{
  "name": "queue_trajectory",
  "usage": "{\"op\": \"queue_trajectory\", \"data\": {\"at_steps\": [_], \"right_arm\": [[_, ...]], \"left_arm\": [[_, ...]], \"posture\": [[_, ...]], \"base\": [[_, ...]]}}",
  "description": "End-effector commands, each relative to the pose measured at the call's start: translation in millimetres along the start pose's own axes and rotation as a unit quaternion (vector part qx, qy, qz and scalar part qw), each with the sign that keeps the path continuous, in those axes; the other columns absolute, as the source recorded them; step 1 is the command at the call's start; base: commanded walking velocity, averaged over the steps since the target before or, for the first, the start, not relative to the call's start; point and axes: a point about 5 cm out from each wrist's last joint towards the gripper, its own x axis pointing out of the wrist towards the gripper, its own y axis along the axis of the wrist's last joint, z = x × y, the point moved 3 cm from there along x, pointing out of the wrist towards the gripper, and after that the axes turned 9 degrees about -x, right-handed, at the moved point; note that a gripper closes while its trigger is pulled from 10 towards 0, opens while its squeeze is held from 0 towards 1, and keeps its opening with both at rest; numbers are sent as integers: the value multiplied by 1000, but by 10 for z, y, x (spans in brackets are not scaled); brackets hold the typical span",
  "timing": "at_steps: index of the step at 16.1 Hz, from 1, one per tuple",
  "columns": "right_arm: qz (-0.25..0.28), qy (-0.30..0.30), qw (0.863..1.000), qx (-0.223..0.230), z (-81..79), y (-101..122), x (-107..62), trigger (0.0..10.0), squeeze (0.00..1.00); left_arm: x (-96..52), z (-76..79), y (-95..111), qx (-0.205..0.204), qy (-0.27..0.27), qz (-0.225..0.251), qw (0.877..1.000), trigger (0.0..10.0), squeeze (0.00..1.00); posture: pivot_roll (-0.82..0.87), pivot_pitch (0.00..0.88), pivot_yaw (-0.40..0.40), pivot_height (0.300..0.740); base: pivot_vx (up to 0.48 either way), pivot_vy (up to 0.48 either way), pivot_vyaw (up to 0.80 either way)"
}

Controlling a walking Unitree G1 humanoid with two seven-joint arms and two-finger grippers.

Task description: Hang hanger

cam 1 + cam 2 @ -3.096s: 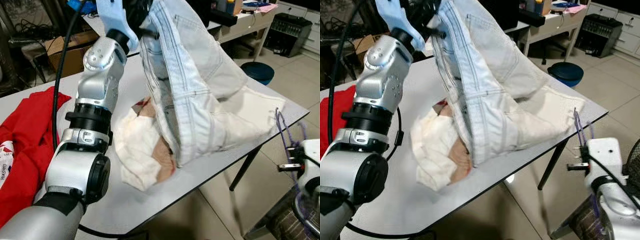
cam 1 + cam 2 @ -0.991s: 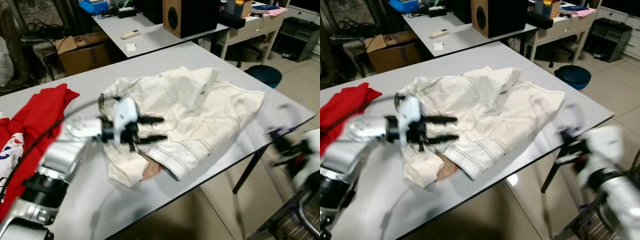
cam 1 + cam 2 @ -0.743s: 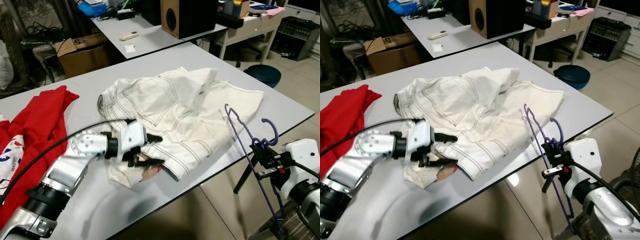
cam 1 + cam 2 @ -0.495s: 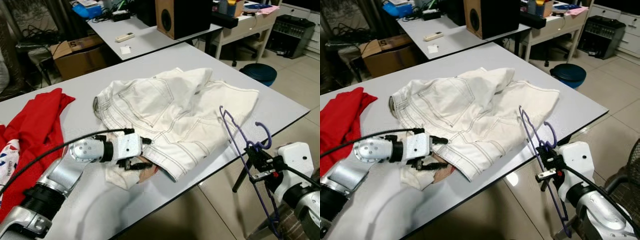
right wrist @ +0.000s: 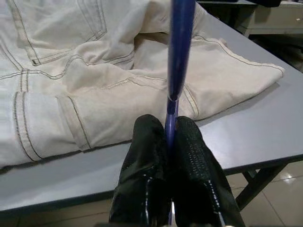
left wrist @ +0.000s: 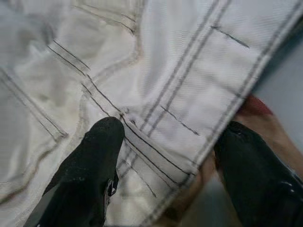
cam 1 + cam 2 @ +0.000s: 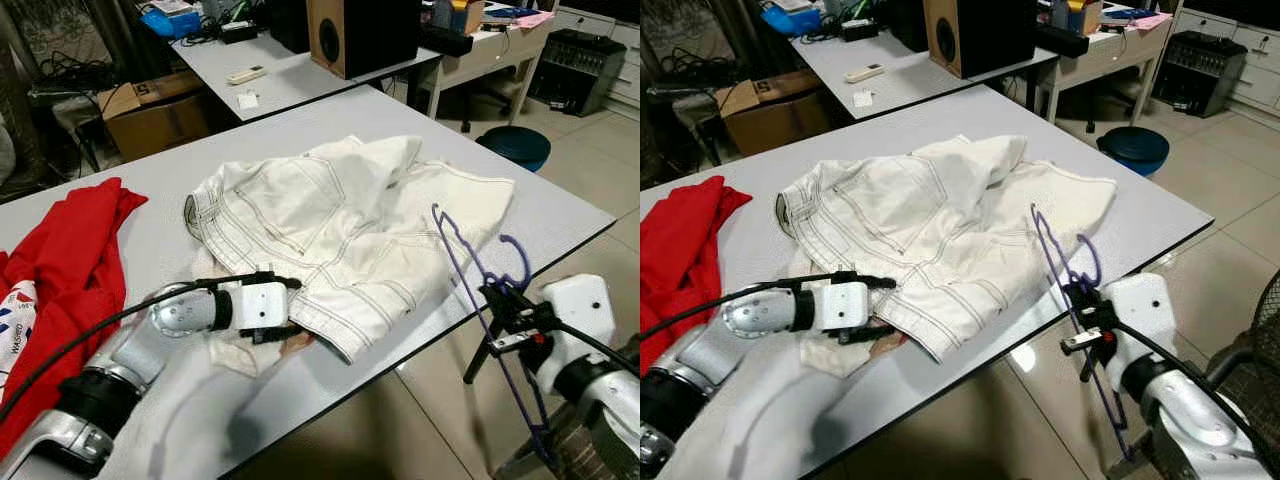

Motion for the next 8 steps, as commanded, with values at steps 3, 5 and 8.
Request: {"op": "queue_trajectory", "data": {"at_steps": [3, 5, 8], "right_arm": [[11, -3, 1000, 0, 31, 33, 19, 10000, 0], [11, -4, 1000, -2, 64, 36, 33, 10000, 0], [11, 8, 1000, -7, 54, 35, 58, 10000, 0]], "left_arm": [[-192, -281, 37, 13, 80, 19, 997, 10000, 0], [-324, -453, 104, 29, 114, 28, 993, 10000, 0], [-425, -545, 179, 43, 117, 34, 992, 10000, 0]], "posture": [[-169, 0, 105, 740], [-161, 0, 99, 740], [-161, 0, 99, 740]], "base": [[0, 0, 0], [0, 0, 0], [0, 0, 0]]}}
